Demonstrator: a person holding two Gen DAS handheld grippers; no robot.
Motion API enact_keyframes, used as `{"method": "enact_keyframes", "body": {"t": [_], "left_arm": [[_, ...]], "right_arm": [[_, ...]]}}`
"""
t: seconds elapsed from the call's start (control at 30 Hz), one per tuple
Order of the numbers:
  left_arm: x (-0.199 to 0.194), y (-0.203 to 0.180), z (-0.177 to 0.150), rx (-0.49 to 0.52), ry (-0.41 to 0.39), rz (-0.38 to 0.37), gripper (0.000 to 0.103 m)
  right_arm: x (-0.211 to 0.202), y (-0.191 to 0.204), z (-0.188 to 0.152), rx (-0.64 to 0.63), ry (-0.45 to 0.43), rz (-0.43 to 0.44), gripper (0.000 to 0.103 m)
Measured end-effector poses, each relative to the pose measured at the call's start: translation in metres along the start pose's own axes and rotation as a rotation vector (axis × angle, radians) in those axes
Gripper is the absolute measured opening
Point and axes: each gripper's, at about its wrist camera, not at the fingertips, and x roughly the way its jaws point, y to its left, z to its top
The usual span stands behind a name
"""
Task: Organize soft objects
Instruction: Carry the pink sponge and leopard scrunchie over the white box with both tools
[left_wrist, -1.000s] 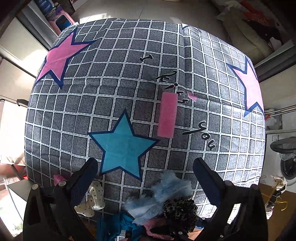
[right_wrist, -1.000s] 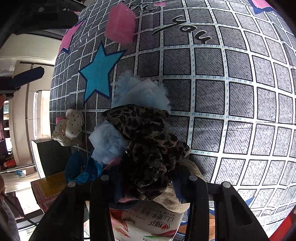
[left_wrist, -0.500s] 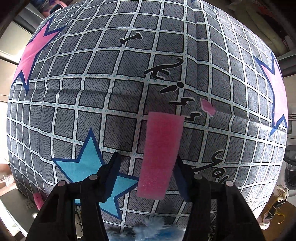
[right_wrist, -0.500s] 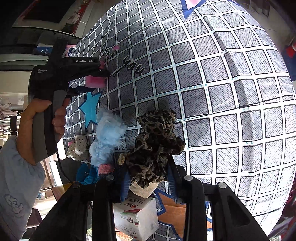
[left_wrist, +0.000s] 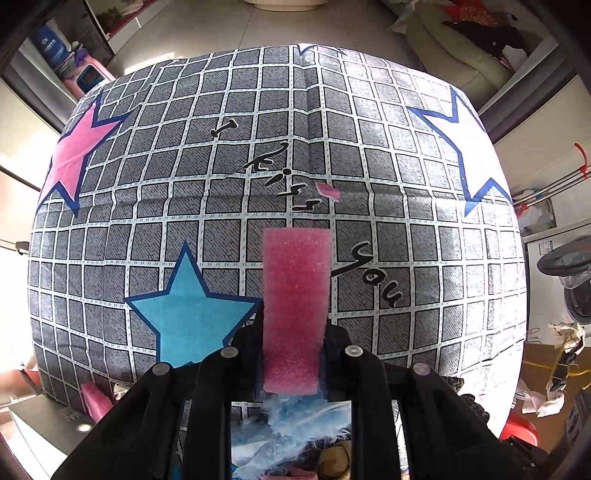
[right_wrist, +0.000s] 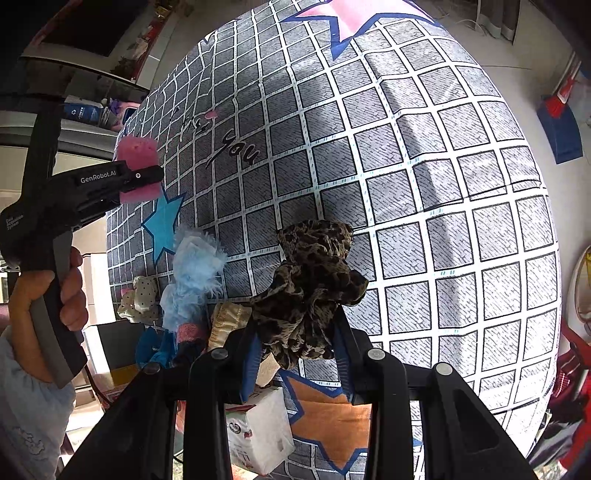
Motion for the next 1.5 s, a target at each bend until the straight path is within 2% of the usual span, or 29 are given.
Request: {"method": "enact_keyframes", "body": {"t": [0.2,0.3,0.33,0.37,0.4,0.43,0.63,0.7,0.73,0.77,0.8,0.83,0.93,1.2,1.5], "left_arm": [[-0.036,-0.008,-0.058,0.046,-0.023,-0.047,0.024],[-0.048,-0.003,-0.078,0.034,-0.018,-0.072,0.024],[-0.052,0.0,-0.085,0.035,-0.018,-0.074,0.024],[-0.055,0.003,-0.092,0.04,-0.02,-0.071,0.024],[-0.058,0.006,-0.1,0.046,-0.02,-0.067,0.024],[-0.061,0.008,-0.106,0.052,-0.017,-0.064,0.024],[-0.066,0.016,-0.135,0.08,0.009,-0.048,0.024],[-0.069,0.015,-0.141,0.09,0.011,-0.047,0.024],[-0.072,0.013,-0.144,0.101,0.006,-0.042,0.024],[-0.074,0.011,-0.148,0.112,0.002,-0.038,0.024],[-0.076,0.008,-0.151,0.124,0.0,-0.039,0.024],[-0.078,0.005,-0.154,0.135,0.0,-0.043,0.024],[-0.083,-0.003,-0.164,0.163,0.01,-0.059,0.024],[-0.115,-0.006,-0.187,0.198,-0.026,-0.079,0.024],[-0.152,0.014,-0.222,0.195,-0.072,-0.095,0.024]], "right_arm": [[-0.012,0.016,-0.011,-0.025,-0.031,-0.02,0.037],[-0.011,0.018,-0.014,-0.033,-0.042,-0.071,0.037],[-0.009,0.016,-0.013,-0.029,-0.04,-0.082,0.048],[-0.003,0.012,-0.011,-0.022,-0.03,-0.109,0.073],[0.001,0.009,-0.008,-0.017,-0.026,-0.146,0.085],[0.004,0.006,-0.005,-0.015,-0.038,-0.174,0.089],[0.057,-0.002,0.008,-0.054,0.062,-0.295,0.089],[0.066,-0.001,0.007,-0.077,0.073,-0.354,0.084],[0.067,0.003,0.006,-0.098,0.071,-0.389,0.076],[0.066,0.006,0.004,-0.118,0.066,-0.399,0.061],[0.066,0.009,0.002,-0.136,0.065,-0.411,0.053],[0.065,0.01,0.001,-0.14,0.072,-0.406,0.046],[0.059,0.004,-0.002,-0.099,0.086,-0.335,0.04],[0.004,0.025,-0.036,-0.079,0.016,-0.217,0.04],[-0.03,0.094,-0.068,-0.17,-0.022,-0.148,0.04]]}}
